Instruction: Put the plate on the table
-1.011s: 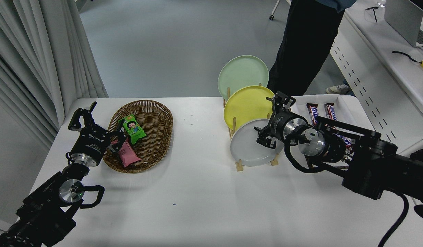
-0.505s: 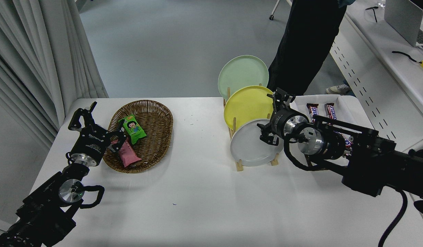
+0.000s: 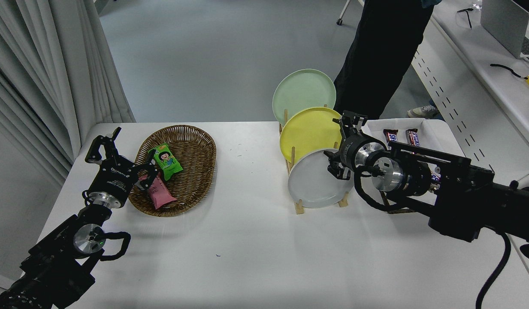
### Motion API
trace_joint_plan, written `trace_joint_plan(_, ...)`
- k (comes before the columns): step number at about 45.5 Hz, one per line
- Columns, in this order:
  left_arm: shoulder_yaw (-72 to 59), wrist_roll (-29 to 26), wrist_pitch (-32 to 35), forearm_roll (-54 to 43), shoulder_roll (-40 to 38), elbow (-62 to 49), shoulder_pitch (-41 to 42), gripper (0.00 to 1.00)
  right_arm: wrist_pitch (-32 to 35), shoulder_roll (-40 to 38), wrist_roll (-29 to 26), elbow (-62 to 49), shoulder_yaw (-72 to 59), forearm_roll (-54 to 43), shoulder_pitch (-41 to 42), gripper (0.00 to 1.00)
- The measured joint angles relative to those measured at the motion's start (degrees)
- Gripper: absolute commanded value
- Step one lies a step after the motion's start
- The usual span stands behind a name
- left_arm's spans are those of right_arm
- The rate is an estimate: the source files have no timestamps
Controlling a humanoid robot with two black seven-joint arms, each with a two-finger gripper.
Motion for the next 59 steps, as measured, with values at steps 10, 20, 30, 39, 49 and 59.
trace_joint_plan(10, 0.00, 0.00, 0.00, 0.00, 0.00, 0.00, 0.00, 1.00, -0.22, -0.13, -2.85, 0.26, -0.22, 0.10, 0.45, 0.74)
trace_joint_plan(20, 0.00, 0.00, 0.00, 0.00, 0.00, 0.00, 0.00, 1.00, -0.29, -0.31, -5.04, 0.49, 0.12, 0.17, 0.68, 0.67)
trace_joint_plan(30, 0.00, 0.00, 0.00, 0.00, 0.00, 0.00, 0.00, 1.00, -0.33, -0.47, -5.99, 0.59, 0.40, 0.17, 0.76, 0.60)
trace_joint_plan(39, 0.00, 0.00, 0.00, 0.00, 0.00, 0.00, 0.00, 1.00, -0.42, -0.54, -6.39, 0.62, 0.66, 0.17, 1.03, 0.49)
trace_joint_plan(49, 0.00, 0.00, 0.00, 0.00, 0.01, 0.00, 0.00, 1.00, -0.47, -0.87, -7.32, 0.64, 0.85, 0.22, 1.56, 0.46)
trace_joint_plan(59, 0.00, 0.00, 0.00, 0.00, 0.01, 0.00, 0.00, 1.00, -0.49, -1.17, -8.16, 0.68, 0.87, 0.23, 1.81, 0.37)
